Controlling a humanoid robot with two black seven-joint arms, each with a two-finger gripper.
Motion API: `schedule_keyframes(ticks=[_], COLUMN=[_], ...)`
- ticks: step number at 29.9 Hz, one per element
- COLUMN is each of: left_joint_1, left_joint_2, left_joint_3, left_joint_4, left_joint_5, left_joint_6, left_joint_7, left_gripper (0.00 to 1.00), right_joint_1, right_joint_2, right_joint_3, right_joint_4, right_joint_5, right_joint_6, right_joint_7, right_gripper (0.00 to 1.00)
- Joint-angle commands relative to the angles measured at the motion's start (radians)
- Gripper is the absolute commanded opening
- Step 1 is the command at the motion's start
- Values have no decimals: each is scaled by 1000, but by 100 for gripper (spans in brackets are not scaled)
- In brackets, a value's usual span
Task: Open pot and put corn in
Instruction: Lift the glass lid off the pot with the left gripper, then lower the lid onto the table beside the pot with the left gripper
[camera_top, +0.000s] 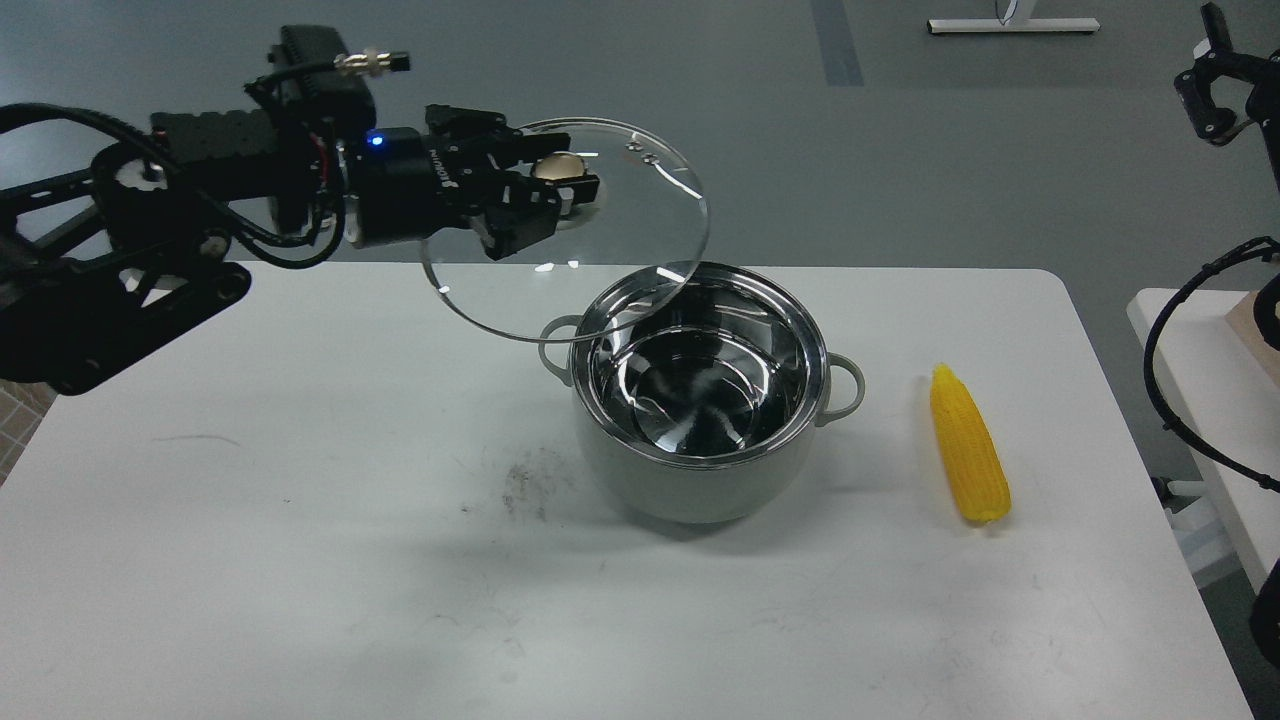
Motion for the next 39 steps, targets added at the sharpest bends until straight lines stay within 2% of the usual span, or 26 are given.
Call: schedule_keyframes(ticks=[1, 3, 8, 13, 15, 19, 23, 27, 31, 39], left_joint_1=[93, 173, 299, 416, 457, 471, 471, 472, 479, 508], left_joint_2=[117, 191, 258, 246, 200, 110, 27, 4, 1, -8], left_joint_3=[7, 9, 12, 10, 10, 12, 15, 19, 30, 33], left_joint_4=[-2, 3, 9, 26, 93, 236, 326, 354, 357, 397], left_joint_5=[-4, -7, -48, -93, -113, -119, -119, -116, -116, -116], left_joint_6=[57, 106, 163, 206, 221, 223, 223, 223, 226, 256], left_joint_7=[0, 0, 0, 0, 0, 0, 0, 0, 0, 0], left_gripper=[34, 34, 35, 35, 35, 36, 36, 38, 56, 57], right_joint_1=[-1, -1, -1, -6, -21, -23, -24, -26, -32, -33], right_joint_2=[0, 2, 3, 0, 0, -1, -1, -1, -1, 0], right_joint_3=[0, -1, -3, -11, -11, -11, -11, -11, -11, -11], right_joint_4=[1, 3, 3, 3, 4, 4, 4, 4, 6, 13], right_joint_5=[0, 0, 0, -2, -2, -2, -2, -2, -2, -2], right_joint_6=[0, 0, 0, 0, 0, 0, 0, 0, 0, 0], right_joint_7=[0, 0, 0, -1, -1, -1, -1, -1, -1, -1], right_gripper=[100, 100, 100, 100, 100, 100, 100, 100, 100, 100])
